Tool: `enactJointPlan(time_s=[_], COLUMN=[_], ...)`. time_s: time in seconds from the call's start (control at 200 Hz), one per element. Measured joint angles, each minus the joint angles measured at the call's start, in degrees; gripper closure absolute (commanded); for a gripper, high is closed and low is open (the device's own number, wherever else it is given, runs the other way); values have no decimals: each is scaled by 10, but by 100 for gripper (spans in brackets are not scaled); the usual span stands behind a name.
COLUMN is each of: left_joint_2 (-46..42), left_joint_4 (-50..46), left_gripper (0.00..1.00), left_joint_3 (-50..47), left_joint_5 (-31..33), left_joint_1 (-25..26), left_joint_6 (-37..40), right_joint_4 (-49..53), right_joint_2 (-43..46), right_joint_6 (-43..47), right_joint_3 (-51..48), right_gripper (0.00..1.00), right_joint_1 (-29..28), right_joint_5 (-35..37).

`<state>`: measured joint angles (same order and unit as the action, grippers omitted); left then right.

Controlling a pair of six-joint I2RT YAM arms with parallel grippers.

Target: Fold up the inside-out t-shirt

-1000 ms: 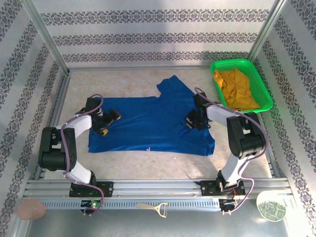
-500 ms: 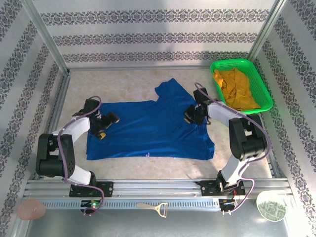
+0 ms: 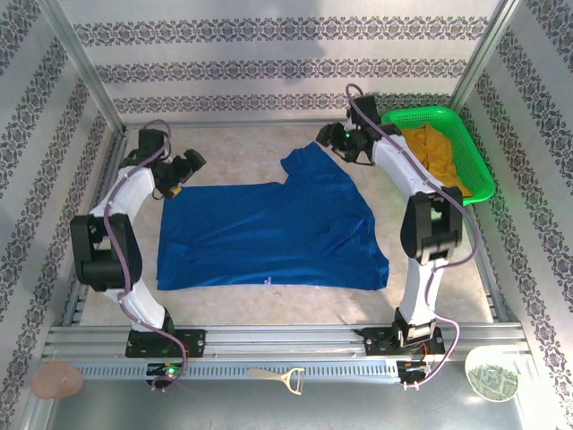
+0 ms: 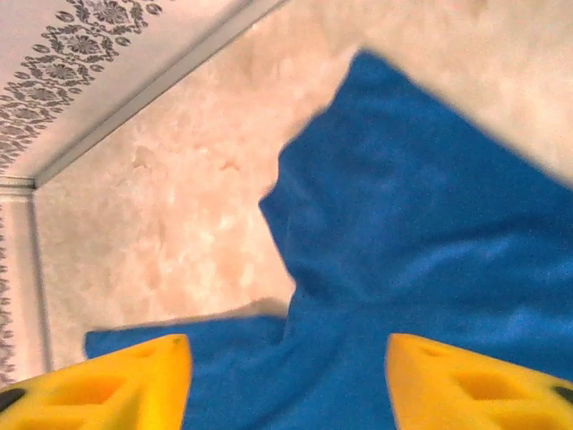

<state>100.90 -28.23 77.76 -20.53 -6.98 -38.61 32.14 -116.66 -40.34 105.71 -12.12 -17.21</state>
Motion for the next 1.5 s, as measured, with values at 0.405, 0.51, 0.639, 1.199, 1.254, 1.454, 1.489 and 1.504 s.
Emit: enactJointPlan(time_s=[0.405,0.51,0.639,1.199,1.254,1.454,1.489,1.504], left_joint_2=[143,143,143,143,143,143,143,143], left_joint_4=[-78,-84,-87,-87,-87,-87,-87,-87], left_gripper=[0,0,0,0,1,0,0,0], left_joint_3=[155,163,163,163,163,163,163,163], left_joint_5=[29,28,27,0,-2,-4,-4,-4], left_joint_1=[-48,-48,-48,-48,-48,-48,-49,-49], left_joint_6=[56,56,54,46,45,41,41,41], right_joint_4=[146,143,129,57,54,64,64,64], right_joint_2=[-346,-373,-406,-485,-486,-486,-486,-486], right_joint_6=[89,90,90,36,34,34,36,41], right_joint_3=[472,475,485,541,541,537,533,531], right_gripper=[36,37,39,42,45,67,78,82], right_joint_1=[0,0,0,-3,-5,-9,-9,-9], right_joint_5=[59,59,57,21,17,16,16,18])
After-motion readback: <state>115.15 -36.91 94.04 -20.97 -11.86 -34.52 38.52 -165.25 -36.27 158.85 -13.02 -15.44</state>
